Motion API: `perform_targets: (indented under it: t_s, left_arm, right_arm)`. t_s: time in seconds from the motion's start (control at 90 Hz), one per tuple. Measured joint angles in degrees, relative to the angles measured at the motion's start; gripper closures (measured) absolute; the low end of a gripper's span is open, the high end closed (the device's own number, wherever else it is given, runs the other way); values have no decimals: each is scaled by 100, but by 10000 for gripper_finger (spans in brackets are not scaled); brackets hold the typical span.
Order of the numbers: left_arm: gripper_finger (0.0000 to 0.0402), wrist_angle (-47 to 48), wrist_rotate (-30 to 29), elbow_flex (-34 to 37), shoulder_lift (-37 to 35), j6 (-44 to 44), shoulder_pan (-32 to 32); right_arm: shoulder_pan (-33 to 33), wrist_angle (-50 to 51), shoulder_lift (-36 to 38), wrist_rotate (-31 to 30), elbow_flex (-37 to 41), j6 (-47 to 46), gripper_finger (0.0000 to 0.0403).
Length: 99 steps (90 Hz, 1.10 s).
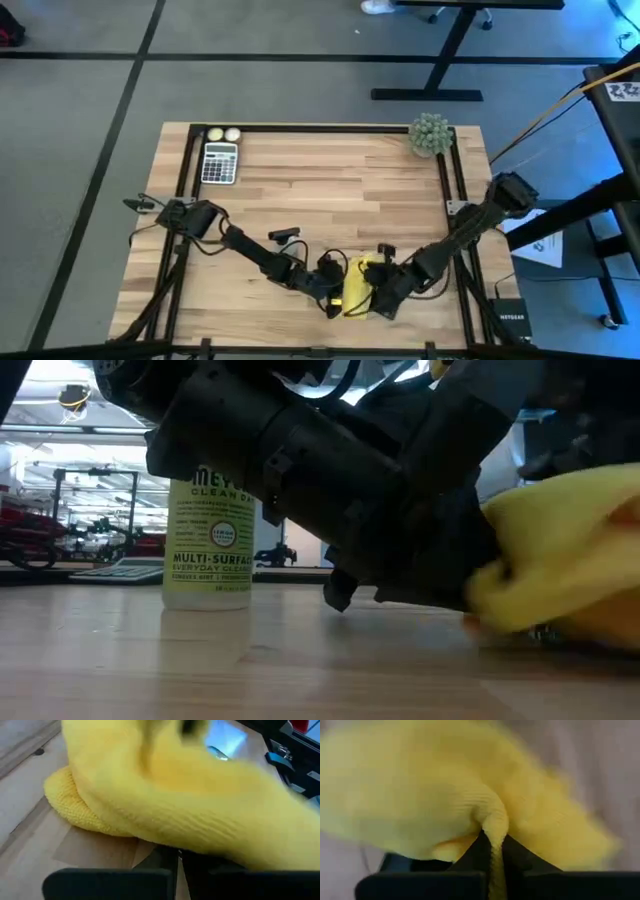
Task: Apply microfiber cloth
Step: Wipe the front screen of the black cellphone using a yellow microfiber cloth
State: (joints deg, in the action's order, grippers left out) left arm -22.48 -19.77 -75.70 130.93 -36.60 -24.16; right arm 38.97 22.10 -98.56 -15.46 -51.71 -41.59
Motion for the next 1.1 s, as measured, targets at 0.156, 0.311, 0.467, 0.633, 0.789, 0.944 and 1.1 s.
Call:
perform_targets:
  t_s: [0.156, 0.311, 0.467, 0.633, 0.789, 0.944, 1.1]
  left_arm:
    - [400, 64, 4, -2, 0, -73, 13]
    - [400, 122, 26, -7, -4, -93, 20]
    - [400, 136, 13, -4, -4, -220, 24]
    - [400, 134, 6, -2, -4, -231, 26]
    - [400, 81, -5, 4, -4, -216, 26]
    - [400, 71, -8, 4, -3, -214, 28]
    - [400, 74, -8, 2, -2, -219, 31]
  right_arm:
    - [304, 293, -79, 31, -32, -429, 403]
    - [736, 1011, 146, 562, -27, -838, 403]
    - [1226, 1811, 318, 1225, 26, -1270, 403]
    - [1455, 2128, 736, 1476, 21, -1600, 403]
    - [1273, 1723, 1155, -82, -215, -1297, 403]
    - [811, 803, 1092, -713, -164, -542, 403]
    - [383, -24, 575, -748, 79, -256, 403]
